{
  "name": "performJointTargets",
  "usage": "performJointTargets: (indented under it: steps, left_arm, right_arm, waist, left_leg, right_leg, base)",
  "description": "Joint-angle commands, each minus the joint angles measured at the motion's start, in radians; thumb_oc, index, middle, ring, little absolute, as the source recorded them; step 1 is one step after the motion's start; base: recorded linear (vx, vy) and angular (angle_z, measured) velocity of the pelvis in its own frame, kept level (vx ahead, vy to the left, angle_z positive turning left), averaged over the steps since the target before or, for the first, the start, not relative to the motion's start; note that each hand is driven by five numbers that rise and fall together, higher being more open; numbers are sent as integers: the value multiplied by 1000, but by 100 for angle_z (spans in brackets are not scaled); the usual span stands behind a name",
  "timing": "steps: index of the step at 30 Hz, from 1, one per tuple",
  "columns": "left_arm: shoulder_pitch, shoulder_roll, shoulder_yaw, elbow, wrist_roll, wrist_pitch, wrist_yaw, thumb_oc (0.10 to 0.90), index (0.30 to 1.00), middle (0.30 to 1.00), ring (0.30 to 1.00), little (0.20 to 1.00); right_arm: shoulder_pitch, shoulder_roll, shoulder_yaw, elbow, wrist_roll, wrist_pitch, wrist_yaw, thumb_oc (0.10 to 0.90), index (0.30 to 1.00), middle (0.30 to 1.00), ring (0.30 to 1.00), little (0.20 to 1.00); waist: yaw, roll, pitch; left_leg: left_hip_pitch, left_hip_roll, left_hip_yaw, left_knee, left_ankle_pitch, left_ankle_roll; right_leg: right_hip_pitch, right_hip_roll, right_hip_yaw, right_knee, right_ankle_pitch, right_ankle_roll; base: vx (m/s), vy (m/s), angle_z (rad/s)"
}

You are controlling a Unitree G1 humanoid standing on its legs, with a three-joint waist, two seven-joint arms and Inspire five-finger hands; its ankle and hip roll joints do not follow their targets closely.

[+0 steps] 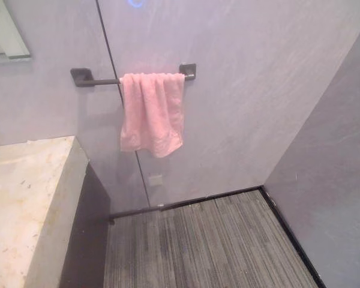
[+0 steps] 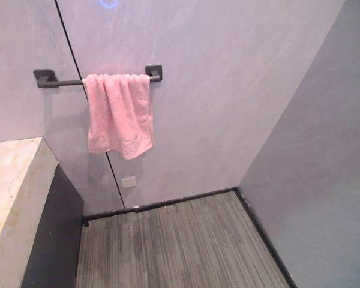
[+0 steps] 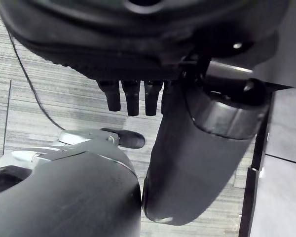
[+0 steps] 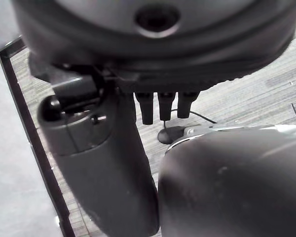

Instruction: Organize the bathroom.

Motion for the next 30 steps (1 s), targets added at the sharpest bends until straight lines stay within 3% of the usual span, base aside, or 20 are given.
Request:
performJointTargets:
  steps: [1,8,19,22,24,25,26,27,29,30]
  left_arm:
    - [-55,-25,-1,60,-10,17,14,800,900,900,900,900]
    - [-53,-22,-8,60,5,20,-7,800,900,900,900,900]
    - [-50,-19,-6,56,13,22,-18,800,900,900,900,900]
    - [-58,-15,-1,59,34,24,-23,800,900,900,900,900]
    - [-65,-12,-10,59,45,31,-26,800,900,900,900,900]
    - [-69,-12,-18,56,51,35,-18,800,900,900,900,900]
    - [-70,-12,-20,56,55,36,-12,800,900,900,900,900]
    - [-71,-12,-28,47,52,44,1,800,900,900,900,900]
    - [-74,-9,-36,40,27,45,9,800,900,900,900,900]
    - [-75,-7,-37,42,23,33,5,800,900,900,900,900]
  right_arm:
    - [-10,0,43,67,-54,63,-24,800,900,900,900,900]
    - [-14,-5,45,64,-52,82,-32,800,900,900,900,900]
    - [-17,-13,36,60,-59,47,-65,800,900,900,900,900]
    - [-26,-21,38,53,-55,33,-75,800,900,900,900,900]
    - [-35,-32,35,42,-48,13,-76,800,900,900,900,900]
    - [-34,-41,31,26,-43,2,-75,800,900,900,900,900]
    - [-34,-44,30,22,-34,-2,-76,800,900,900,900,900]
    - [-31,-54,25,12,-18,-5,-75,800,900,900,900,900]
    - [-17,-65,20,10,-14,-7,-59,800,900,900,900,900]
    - [-9,-69,20,12,-29,-8,-50,800,900,900,900,900]
  waist:
    - [-7,36,10]
    - [-6,35,12]
    - [-6,38,24]
    - [-7,39,39]
    - [-6,44,54]
    - [-12,55,72]
    - [-13,56,74]
    - [-28,61,93]
    - [-56,58,114]
    - [-72,48,121]
  left_leg:
    - [-12,1,-8,1,-39,-19]
    - [-8,-1,-6,3,-42,-15]
    - [-20,-10,-2,45,-64,-3]
    - [-57,-17,-2,127,-97,10]
    - [-88,-22,5,179,-124,29]
    - [-101,-19,21,201,-145,48]
    - [-104,-20,25,204,-149,51]
    - [-104,-20,39,232,-165,55]
    - [-99,-36,47,275,-189,44]
    - [-107,-58,46,308,-218,41]
  right_leg:
    - [-35,-23,-36,116,-80,86]
    - [-35,-26,-32,122,-80,87]
    - [-57,-42,-13,168,-93,90]
    - [-94,-62,5,248,-122,88]
    - [-144,-87,14,374,-135,91]
    - [-231,-110,32,552,-93,83]
    - [-249,-115,37,575,-83,81]
    - [-297,-127,55,602,-28,74]
    - [-319,-133,80,437,13,75]
    - [-330,-139,99,290,55,91]
  base:
    - [0,0,0]
    - [0,0,0]
    - [30,36,-2]
    - [18,65,-13]
    - [18,92,-21]
    - [21,90,-33]
    - [36,83,-42]
    - [106,-2,-42]
    - [184,-91,-18]
    - [199,-150,-5]
